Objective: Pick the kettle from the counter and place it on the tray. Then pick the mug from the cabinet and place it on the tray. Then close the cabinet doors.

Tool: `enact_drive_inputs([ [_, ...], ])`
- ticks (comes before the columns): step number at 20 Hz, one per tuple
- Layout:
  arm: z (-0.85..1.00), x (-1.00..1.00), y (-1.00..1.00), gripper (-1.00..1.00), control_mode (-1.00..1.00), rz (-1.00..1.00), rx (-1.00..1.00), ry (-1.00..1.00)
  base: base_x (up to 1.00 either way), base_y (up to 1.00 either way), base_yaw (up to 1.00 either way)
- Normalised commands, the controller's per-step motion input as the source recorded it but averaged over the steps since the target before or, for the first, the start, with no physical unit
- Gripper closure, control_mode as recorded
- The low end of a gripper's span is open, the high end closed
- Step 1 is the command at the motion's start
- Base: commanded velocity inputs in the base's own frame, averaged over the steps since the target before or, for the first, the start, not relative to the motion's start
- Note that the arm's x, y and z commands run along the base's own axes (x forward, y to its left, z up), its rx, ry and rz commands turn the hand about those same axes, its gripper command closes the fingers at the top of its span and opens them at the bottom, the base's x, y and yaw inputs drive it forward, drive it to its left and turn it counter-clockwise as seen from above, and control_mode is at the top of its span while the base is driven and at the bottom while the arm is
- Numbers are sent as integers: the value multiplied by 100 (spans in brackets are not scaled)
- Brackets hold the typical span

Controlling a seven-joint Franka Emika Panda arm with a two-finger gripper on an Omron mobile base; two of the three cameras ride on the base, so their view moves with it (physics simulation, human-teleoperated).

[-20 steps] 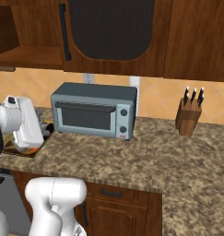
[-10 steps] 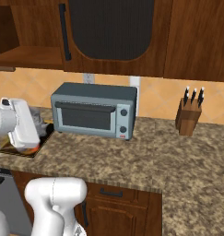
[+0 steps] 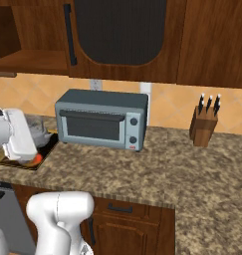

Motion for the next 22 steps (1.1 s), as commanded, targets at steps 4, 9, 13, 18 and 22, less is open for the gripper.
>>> enact_drive_inputs([
  [4,-6,-5,31,-100,-100,0,-10,-1,0,0,0],
  [9,0,-1,8,-100,-100,0,-2,0,0,0,0],
  [13,-1,-13,35,-100,-100,0,-9,-5,0,0,0],
  [18,0,-16,68,-100,-100,0,-18,-5,0,0,0],
  [22,0,0,78,-100,-100,-6,-19,0,0,0,0],
])
